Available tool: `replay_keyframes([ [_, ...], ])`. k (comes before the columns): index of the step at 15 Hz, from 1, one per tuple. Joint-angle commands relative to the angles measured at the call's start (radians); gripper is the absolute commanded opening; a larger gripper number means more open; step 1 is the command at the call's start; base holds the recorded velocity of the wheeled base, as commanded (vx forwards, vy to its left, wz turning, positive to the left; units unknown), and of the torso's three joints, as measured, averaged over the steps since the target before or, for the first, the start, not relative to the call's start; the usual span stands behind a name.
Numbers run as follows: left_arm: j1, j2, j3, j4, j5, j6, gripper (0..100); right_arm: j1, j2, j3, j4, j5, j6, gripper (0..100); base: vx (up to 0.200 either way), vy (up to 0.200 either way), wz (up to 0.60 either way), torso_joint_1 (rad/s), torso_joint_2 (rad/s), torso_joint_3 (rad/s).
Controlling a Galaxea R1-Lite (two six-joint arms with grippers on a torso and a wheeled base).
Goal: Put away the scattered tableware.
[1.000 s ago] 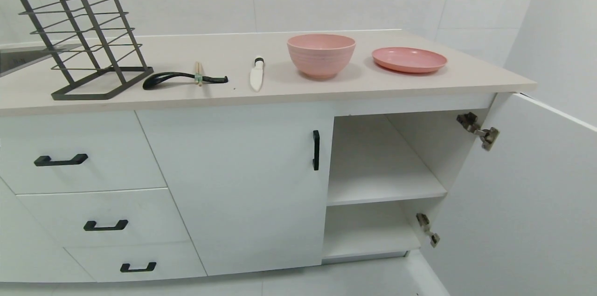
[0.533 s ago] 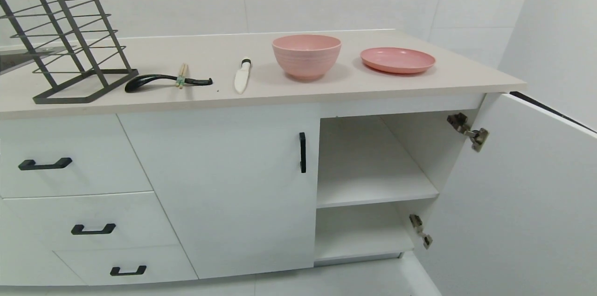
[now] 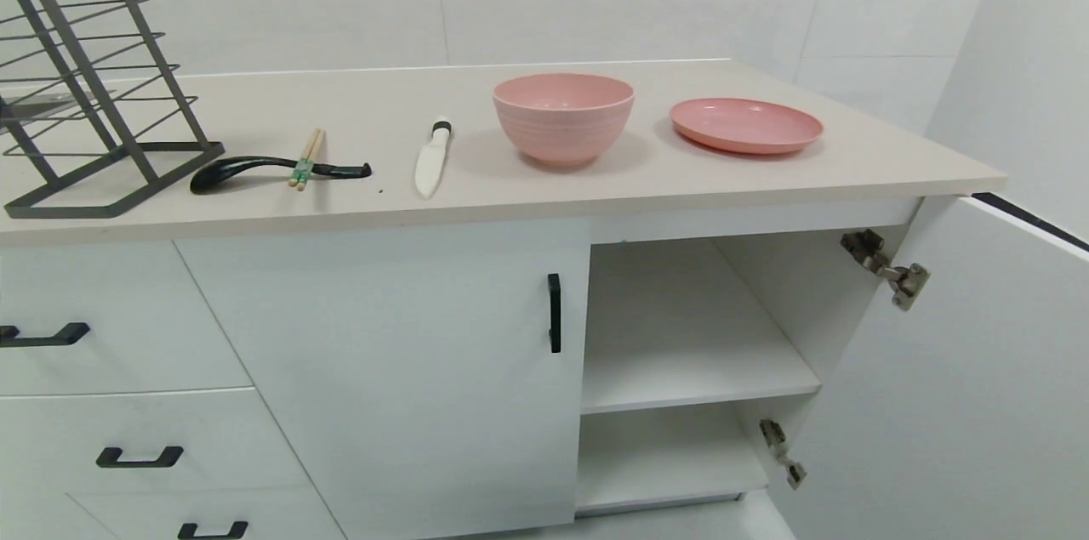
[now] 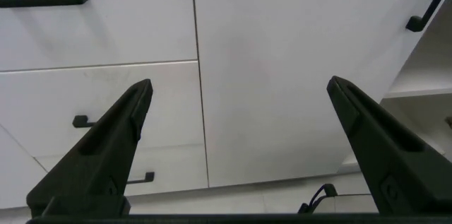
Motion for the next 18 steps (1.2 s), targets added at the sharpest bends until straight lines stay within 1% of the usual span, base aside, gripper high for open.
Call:
replay_keyframes([
  [1, 0.000, 0.001, 0.000, 0.000, 0.000, 0.000, 100, -0.001, 0.003, 0.000, 0.000, 0.000, -0.001, 100, 0.000, 0.000, 0.00, 0.056, -0.06, -0.022],
  [4, 0.000, 0.001, 0.000, 0.000, 0.000, 0.000, 100, -0.001, 0.002, 0.000, 0.000, 0.000, -0.001, 100, 0.000, 0.000, 0.00, 0.188, -0.12, -0.084],
  [11, 0.000, 0.001, 0.000, 0.000, 0.002, 0.001, 100, -0.001, 0.003, 0.000, 0.000, 0.000, -0.001, 100, 0.000, 0.000, 0.00, 0.245, -0.55, -0.226],
  [14, 0.000, 0.001, 0.000, 0.000, 0.002, 0.001, 100, -0.001, 0.003, 0.000, 0.000, 0.000, -0.001, 100, 0.000, 0.000, 0.00, 0.090, -0.48, -0.217],
  [18, 0.000, 0.001, 0.000, 0.000, 0.002, 0.001, 100, -0.001, 0.003, 0.000, 0.000, 0.000, 0.001, 100, 0.000, 0.000, 0.00, 0.380, -0.49, -0.234],
])
